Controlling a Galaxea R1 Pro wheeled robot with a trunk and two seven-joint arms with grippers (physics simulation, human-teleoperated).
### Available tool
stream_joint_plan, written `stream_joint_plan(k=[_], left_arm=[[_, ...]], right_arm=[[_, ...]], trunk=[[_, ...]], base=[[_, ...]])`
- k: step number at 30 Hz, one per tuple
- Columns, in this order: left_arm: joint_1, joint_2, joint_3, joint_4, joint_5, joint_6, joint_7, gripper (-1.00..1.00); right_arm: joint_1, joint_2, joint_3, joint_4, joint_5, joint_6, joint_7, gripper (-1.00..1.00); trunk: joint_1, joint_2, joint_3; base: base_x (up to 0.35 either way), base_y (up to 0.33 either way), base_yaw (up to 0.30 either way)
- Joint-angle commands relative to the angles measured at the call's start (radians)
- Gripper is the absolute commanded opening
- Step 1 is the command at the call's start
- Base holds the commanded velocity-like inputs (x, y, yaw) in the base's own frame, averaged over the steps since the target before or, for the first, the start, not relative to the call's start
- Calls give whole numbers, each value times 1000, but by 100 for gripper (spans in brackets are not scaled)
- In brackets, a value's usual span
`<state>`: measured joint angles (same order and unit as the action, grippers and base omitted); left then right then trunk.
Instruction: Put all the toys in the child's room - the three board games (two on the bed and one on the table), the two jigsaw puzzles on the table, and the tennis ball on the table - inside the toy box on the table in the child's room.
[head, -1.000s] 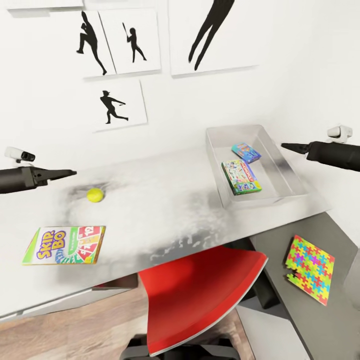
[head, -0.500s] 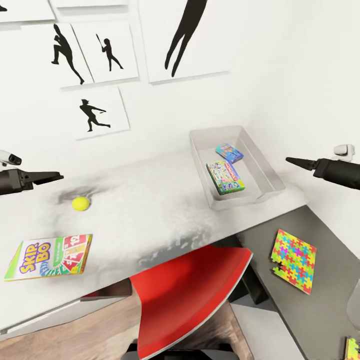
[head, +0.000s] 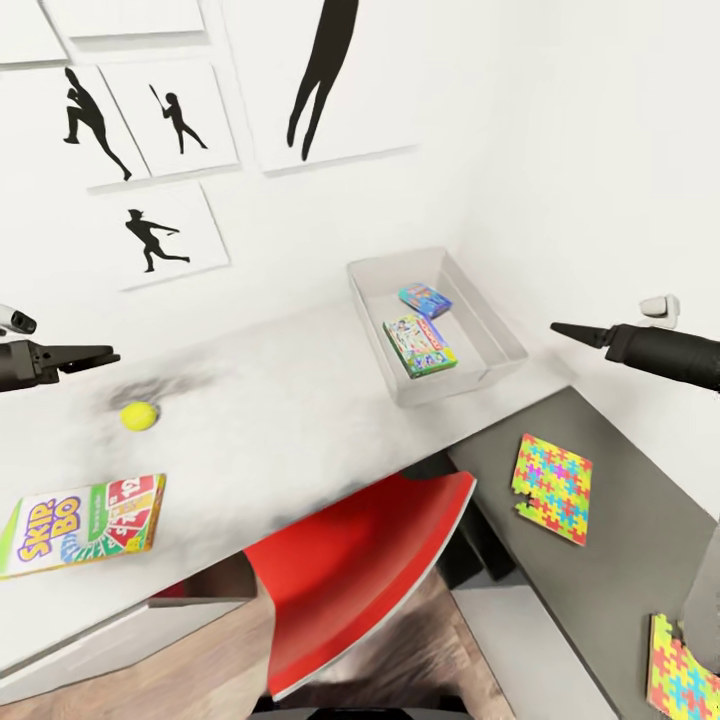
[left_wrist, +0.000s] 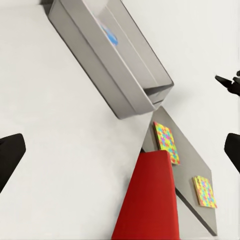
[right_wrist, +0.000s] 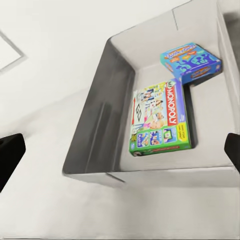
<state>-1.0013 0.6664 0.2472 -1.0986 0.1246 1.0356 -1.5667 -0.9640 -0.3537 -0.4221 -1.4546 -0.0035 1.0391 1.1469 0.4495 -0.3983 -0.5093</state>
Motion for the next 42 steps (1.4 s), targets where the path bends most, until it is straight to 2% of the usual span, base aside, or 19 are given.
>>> stream_joint_plan(k=[1,11,25,35,42], left_arm=[[0,1,0,2,0,11,-4,100],[0,2,0,9,0,11,-4,100],[0,2,6,9,2,11,-4,100],[0,2,14,8,57,11,-4,100],[0,2,14,8,63,11,-4,100]], right_arm=[[-1,3,3,0,0,8,3,100],[-1,30,14,-1,0,8,2,100],[-1,36,16,-1,0,8,2,100],[-1,36,16,-1,0,8,2,100],[-1,36,21,-1,0,8,2,100]], trunk=[[0,-2,0],[0,-2,15],[0,-2,38],[0,-2,53],[0,-2,64]], base=[[-71,42,-173],[-22,30,-118],[-2,45,-88],[0,44,-86],[0,43,-86]])
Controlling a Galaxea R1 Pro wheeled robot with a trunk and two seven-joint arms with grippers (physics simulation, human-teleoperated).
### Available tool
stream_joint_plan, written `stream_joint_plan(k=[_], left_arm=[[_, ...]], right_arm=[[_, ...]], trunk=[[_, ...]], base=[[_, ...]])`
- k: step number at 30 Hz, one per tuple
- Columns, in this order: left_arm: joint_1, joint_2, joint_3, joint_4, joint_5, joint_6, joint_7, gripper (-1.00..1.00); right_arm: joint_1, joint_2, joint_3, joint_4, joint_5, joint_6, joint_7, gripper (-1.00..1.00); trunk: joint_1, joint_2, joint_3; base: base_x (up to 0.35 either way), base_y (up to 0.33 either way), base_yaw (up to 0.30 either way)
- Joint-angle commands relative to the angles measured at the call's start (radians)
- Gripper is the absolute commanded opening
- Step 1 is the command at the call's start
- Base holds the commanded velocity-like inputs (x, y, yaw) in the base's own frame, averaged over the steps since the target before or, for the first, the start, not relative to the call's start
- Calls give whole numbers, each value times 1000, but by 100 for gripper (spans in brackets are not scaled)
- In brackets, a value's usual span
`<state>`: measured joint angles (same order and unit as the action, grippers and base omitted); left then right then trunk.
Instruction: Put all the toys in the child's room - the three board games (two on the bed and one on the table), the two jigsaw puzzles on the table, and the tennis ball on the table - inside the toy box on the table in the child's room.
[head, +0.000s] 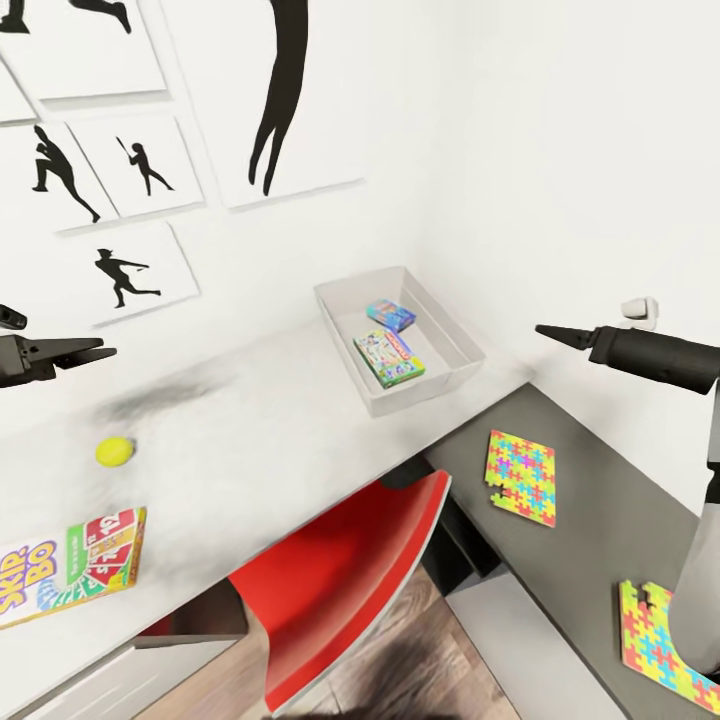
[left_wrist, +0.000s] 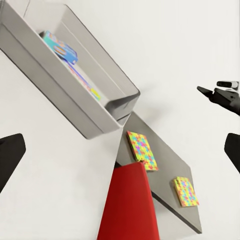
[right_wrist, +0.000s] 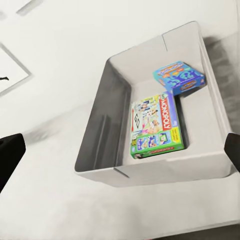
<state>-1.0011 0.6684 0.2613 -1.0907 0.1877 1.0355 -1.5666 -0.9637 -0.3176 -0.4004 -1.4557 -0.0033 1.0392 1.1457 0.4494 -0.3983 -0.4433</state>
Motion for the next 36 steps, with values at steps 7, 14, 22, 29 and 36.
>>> stream_joint_plan(k=[7,14,22,29,36], left_arm=[[-1,2,0,0,1,11,-4,100],[-1,7,0,1,1,11,-4,100],[-1,8,0,1,1,11,-4,100],[-1,8,0,2,1,11,-4,100],[-1,8,0,2,1,11,-4,100]], right_arm=[[-1,0,19,0,0,8,3,100],[-1,0,42,0,0,7,3,100],[-1,1,50,0,0,5,3,100],[-1,5,52,0,0,5,2,100],[-1,7,52,0,1,5,2,100]], trunk=[[1,-2,10],[1,-2,21],[1,-2,33],[1,-2,44],[1,-2,56]], base=[[0,9,-86],[0,1,-86],[0,0,-86],[0,0,-86],[0,0,-86]])
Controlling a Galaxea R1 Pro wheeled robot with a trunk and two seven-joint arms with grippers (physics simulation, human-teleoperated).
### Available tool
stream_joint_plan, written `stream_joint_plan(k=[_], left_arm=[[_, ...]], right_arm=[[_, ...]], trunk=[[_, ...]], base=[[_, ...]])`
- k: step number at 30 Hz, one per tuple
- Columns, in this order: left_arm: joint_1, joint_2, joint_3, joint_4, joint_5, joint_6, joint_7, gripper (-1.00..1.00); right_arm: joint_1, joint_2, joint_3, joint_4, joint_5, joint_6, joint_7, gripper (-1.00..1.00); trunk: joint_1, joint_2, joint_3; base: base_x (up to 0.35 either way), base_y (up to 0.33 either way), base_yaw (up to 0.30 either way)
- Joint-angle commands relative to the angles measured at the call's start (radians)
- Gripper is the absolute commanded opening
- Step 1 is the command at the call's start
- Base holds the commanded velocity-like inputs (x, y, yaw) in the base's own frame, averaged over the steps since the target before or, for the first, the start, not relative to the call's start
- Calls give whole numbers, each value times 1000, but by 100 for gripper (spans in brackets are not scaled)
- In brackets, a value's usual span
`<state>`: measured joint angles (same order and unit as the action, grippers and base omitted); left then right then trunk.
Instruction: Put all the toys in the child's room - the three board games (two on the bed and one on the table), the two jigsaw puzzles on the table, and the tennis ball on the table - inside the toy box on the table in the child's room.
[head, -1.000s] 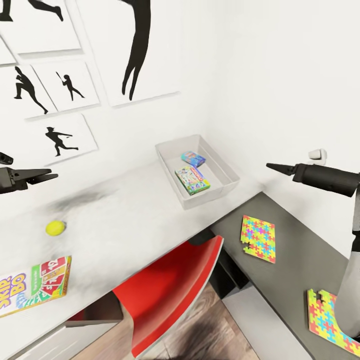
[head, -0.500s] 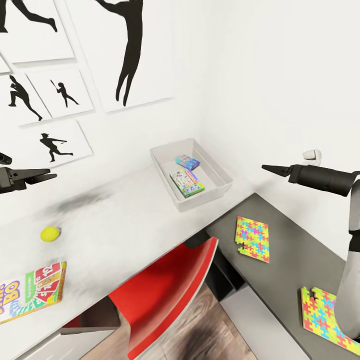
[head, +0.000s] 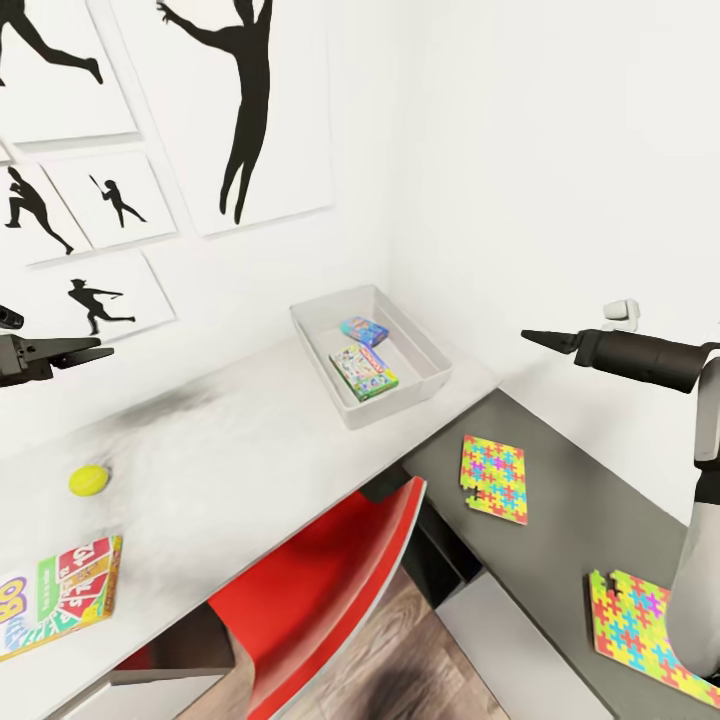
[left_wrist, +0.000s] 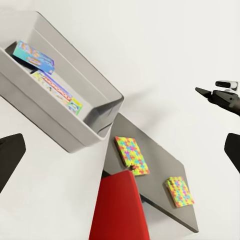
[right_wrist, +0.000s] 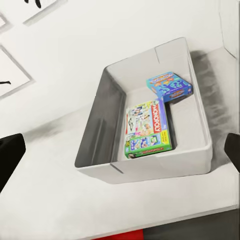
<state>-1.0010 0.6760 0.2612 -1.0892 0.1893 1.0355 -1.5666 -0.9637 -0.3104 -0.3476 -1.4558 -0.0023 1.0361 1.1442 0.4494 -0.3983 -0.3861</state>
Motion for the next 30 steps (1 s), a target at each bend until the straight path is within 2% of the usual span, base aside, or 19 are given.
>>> stream_joint_plan(k=[1,16,30], left_arm=[[-1,0,0,0,-1,11,-4,100],[-1,0,1,0,-1,11,-4,100],[-1,0,1,0,-1,11,-4,100]], right_arm=[[-1,0,-1,0,0,8,3,100],[-1,0,-1,0,0,7,3,100],[-1,0,-1,0,0,6,3,100]], trunk=[[1,-2,0],[1,-2,24],[1,-2,46]], base=[[0,0,-86],[0,4,-86],[-33,83,-86]])
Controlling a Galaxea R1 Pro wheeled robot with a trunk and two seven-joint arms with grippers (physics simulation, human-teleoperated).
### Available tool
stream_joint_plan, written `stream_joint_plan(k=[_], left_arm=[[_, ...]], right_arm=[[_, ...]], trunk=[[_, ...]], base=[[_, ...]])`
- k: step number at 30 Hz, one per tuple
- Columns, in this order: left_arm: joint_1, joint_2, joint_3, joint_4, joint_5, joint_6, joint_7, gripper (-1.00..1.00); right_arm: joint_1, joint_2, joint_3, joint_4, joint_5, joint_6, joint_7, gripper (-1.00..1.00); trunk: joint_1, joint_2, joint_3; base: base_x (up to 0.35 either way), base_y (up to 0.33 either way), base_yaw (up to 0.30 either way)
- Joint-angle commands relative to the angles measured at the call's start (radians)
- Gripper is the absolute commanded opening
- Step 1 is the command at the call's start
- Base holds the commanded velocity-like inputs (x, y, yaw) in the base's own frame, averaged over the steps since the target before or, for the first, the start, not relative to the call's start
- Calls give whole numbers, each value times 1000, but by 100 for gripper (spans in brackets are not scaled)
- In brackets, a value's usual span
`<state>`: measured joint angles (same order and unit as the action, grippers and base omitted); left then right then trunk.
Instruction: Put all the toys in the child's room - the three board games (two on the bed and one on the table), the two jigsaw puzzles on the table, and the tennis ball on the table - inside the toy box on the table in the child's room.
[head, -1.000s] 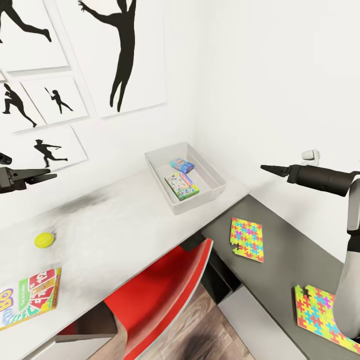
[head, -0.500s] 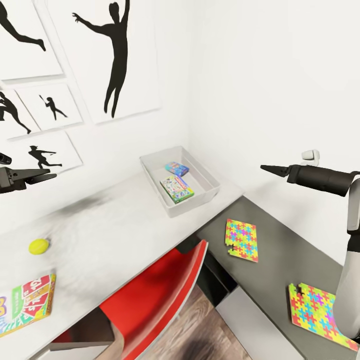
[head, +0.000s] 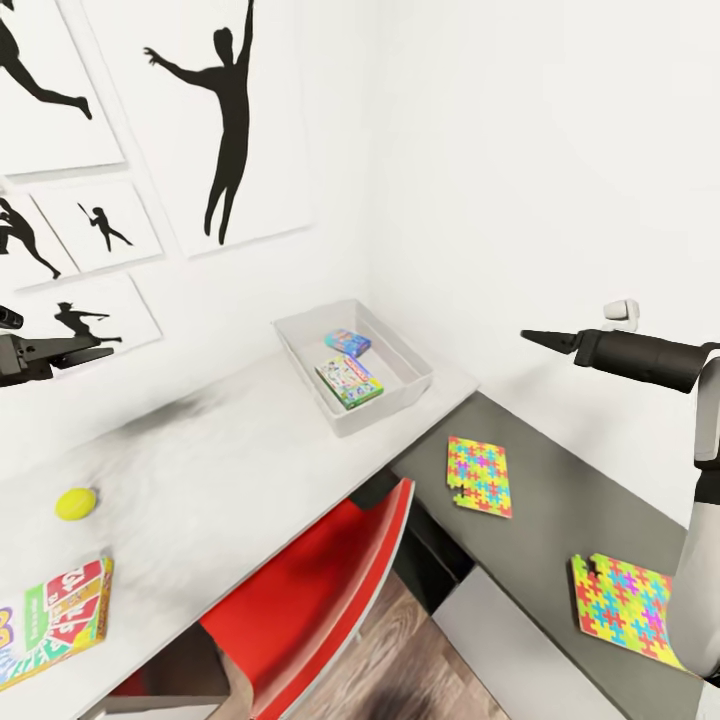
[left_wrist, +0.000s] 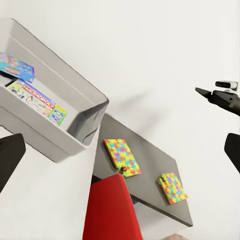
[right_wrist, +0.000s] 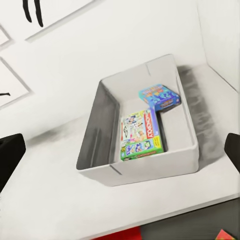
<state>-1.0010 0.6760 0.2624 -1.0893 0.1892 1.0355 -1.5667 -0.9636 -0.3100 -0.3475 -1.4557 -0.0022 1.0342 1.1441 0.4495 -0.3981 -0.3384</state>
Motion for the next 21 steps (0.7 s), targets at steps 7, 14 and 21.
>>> stream_joint_plan(k=[7,14,21], left_arm=[[-1,0,0,0,-1,11,-4,100],[-1,0,0,5,-1,11,-4,100],[-1,3,0,11,-1,11,-4,100]], right_arm=[[-1,4,-1,0,0,6,3,100],[-1,13,-1,0,0,5,3,100],[-1,17,-1,0,1,4,3,100]], trunk=[[1,-2,9],[1,-2,20],[1,-2,32]], base=[[-97,112,-86],[-89,63,-86],[-166,123,-86]])
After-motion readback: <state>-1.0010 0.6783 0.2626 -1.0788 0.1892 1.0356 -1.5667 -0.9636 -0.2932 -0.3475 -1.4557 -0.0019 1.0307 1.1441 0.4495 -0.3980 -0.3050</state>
